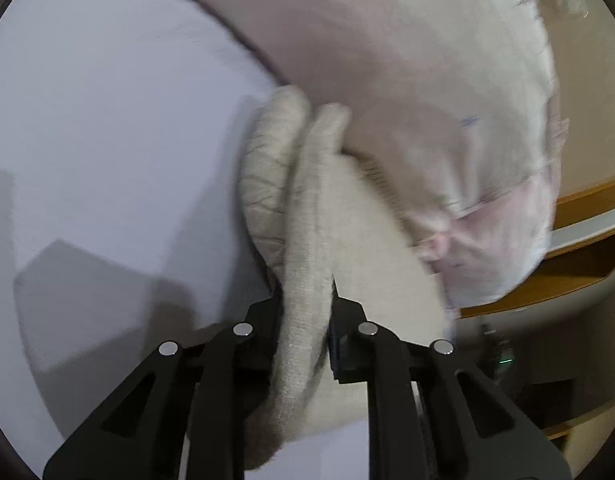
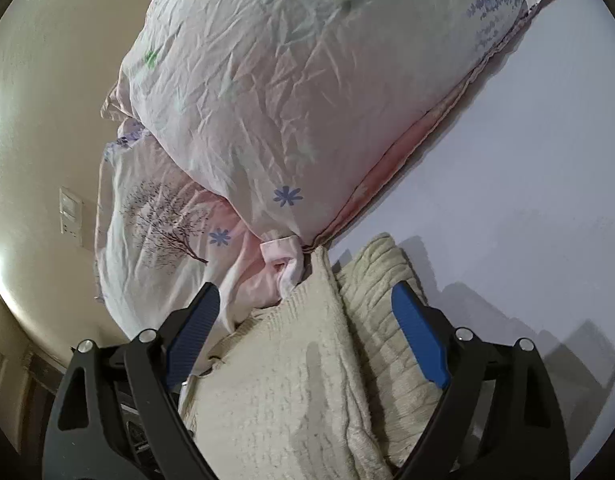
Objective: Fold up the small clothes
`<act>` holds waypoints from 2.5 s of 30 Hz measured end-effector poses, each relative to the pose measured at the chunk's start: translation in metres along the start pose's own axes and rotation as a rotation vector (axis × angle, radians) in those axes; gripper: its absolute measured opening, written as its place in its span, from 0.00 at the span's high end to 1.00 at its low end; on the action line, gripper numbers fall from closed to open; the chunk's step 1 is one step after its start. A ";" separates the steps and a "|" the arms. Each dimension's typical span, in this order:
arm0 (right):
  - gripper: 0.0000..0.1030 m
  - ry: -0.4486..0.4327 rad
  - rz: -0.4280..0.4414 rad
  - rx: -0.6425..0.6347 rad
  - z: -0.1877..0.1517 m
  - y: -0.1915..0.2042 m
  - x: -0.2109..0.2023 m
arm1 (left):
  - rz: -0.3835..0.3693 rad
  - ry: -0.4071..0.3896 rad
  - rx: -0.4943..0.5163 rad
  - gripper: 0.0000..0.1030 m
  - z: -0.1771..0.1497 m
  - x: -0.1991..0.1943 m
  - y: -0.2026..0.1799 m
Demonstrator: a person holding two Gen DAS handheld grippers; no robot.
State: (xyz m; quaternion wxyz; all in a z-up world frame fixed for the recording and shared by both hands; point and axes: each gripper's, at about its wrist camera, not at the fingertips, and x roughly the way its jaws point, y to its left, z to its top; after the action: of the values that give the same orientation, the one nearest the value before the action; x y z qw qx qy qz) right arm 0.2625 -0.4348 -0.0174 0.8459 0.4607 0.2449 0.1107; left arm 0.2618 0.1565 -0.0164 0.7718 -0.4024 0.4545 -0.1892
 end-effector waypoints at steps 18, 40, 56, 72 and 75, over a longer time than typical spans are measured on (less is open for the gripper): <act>0.09 -0.011 -0.065 -0.140 0.038 0.001 -0.036 | -0.189 0.416 0.604 0.83 -0.149 0.201 -0.274; 0.58 0.395 -0.144 -0.205 -0.003 0.000 0.034 | 0.116 0.182 0.449 0.33 -0.102 0.190 -0.177; 0.41 0.305 -0.039 -0.349 -0.034 0.058 0.013 | 0.301 -0.071 0.575 0.43 -0.098 0.059 -0.139; 0.85 0.335 -0.213 -0.491 -0.060 0.058 0.028 | 0.296 -0.056 0.777 0.40 -0.146 0.087 -0.161; 0.72 0.270 -0.176 -0.493 -0.060 0.077 -0.008 | 0.257 -0.071 0.751 0.39 -0.148 0.064 -0.156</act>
State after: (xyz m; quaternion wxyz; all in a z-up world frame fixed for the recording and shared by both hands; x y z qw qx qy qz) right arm 0.2280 -0.3521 0.0219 0.8985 0.1993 0.3598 0.1532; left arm 0.1803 -0.0461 0.0334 0.8978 -0.0383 0.3736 -0.2300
